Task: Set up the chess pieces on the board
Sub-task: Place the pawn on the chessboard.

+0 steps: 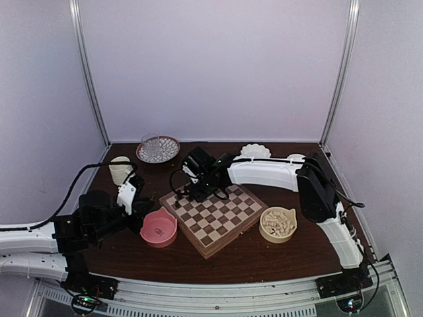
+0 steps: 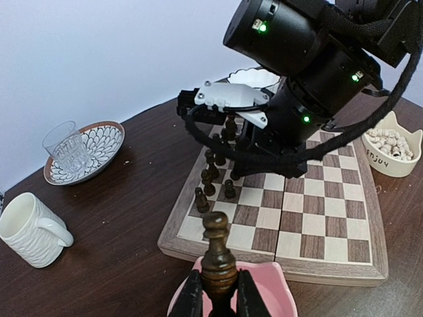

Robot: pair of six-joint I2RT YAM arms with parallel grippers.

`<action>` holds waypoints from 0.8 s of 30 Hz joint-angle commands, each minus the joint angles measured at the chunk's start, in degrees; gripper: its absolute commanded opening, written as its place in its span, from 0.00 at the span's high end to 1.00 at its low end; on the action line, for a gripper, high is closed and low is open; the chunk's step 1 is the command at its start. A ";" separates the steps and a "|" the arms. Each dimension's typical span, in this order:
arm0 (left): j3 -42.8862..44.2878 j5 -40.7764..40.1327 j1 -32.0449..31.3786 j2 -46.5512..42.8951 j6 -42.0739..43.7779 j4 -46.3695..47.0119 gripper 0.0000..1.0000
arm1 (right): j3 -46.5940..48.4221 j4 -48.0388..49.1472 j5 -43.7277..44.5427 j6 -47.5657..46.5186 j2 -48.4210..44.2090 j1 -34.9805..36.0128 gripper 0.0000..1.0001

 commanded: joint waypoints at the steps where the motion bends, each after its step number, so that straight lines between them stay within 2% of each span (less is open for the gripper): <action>1: 1.37 0.78 0.27 0.26 -0.24 1.18 1.00 | 2.88 -0.20 -0.51 -0.51 1.76 -0.69 0.96; 4: 1.37 0.82 0.27 0.33 -0.06 1.25 1.00 | 3.09 -0.31 -0.57 -0.55 2.10 -0.78 0.94; 10: 1.63 1.04 0.28 1.16 -0.05 1.36 1.00 | 3.34 -0.45 -1.07 -0.64 2.45 -0.86 0.81; 24: 1.85 1.13 0.28 2.07 -0.01 1.32 1.00 | 3.54 -0.58 -1.74 -0.71 1.87 -0.92 0.83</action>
